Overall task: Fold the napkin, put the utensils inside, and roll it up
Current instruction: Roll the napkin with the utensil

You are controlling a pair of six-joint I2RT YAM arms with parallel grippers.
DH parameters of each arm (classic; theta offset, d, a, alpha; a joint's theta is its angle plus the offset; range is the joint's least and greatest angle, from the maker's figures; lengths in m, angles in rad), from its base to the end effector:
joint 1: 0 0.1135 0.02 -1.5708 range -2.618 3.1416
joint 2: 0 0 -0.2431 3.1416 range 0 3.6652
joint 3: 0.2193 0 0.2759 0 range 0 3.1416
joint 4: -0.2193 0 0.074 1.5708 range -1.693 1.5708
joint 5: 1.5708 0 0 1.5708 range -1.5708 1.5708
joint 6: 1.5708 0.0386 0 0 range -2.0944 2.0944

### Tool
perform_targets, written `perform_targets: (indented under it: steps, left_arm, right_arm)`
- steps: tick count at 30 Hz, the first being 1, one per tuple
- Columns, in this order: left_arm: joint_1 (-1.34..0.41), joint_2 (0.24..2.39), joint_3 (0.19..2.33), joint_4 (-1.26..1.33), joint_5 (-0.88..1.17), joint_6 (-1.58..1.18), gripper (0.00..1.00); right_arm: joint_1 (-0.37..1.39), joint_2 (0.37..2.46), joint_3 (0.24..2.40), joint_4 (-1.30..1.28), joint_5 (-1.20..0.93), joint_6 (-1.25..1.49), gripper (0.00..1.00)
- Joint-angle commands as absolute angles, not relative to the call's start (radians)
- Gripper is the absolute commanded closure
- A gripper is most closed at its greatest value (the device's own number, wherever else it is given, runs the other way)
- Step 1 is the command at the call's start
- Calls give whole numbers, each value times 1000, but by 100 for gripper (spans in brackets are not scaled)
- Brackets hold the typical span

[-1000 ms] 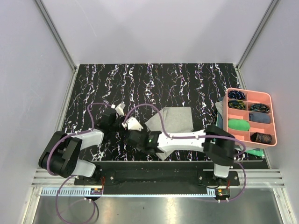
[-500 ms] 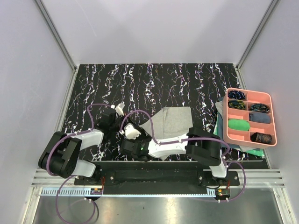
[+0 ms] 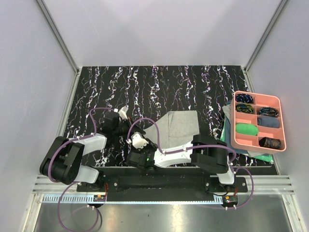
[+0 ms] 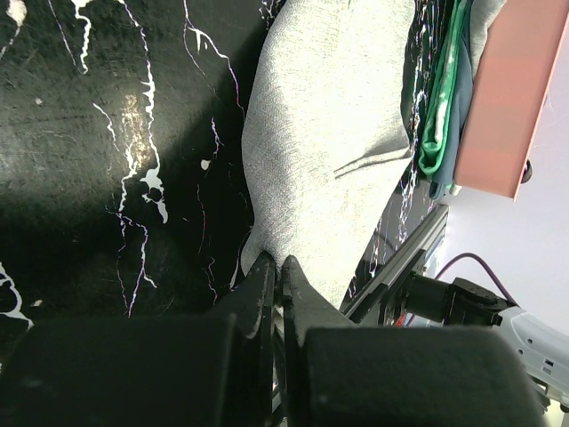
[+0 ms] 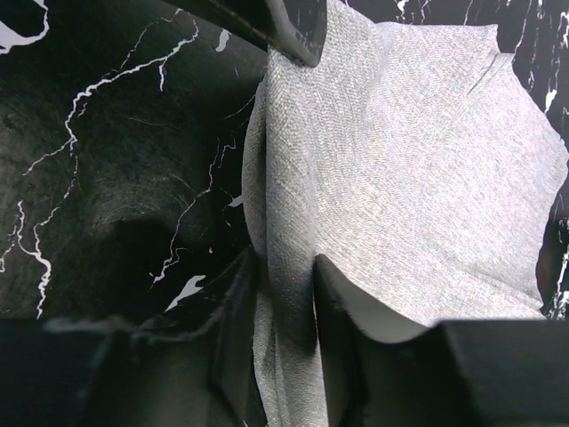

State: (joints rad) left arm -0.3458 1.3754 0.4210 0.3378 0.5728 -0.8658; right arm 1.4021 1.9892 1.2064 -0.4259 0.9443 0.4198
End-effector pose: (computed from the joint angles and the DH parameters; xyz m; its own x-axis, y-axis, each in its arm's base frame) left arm 0.2416 -0.1093 0.1054 -0.8863 -0.3610 -0.2900 0.0398 0.5645 -0.8245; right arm 0.0957 0.3755 0.0979 -0.3593 -0.6864 -0.6322 -0.4198 0.7240 -0.5474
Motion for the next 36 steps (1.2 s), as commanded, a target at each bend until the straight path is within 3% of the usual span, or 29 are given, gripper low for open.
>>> perform_targets:
  steps: [1,6,10,13,14,17,26,36]
  left_arm:
    - [-336,1355,436,400,586,-873,100]
    - [-334,1376,443,411,606,-865,97]
    - [-310,1390,440,426,615,-859,66]
    - [-279,1387,436,426,614,-847,54]
    - [-273,1388,433,420,611,-842,44]
    - [-250,1385,431,401,594,-807,34]
    - [-242,1318,393,368,500,-687,18]
    - [-244,1189,351,267,443,-592,18]
  right_arm:
    - [1413,1980,1203,-434,1005,472,66]
    - [1404,1962,1181,-405,939,443,87]
    - [1365,1907,1128,-341,783,393,93]
    - [1316,1814,1071,-258,584,339,96]
    - [1296,1798,1054,-233,524,327,96]
    - [1229,1750,1043,-219,323,302,100]
    - [1013,1723,1051,-221,-203,304,100]
    - [849,1769,1040,-178,-485,331,100]
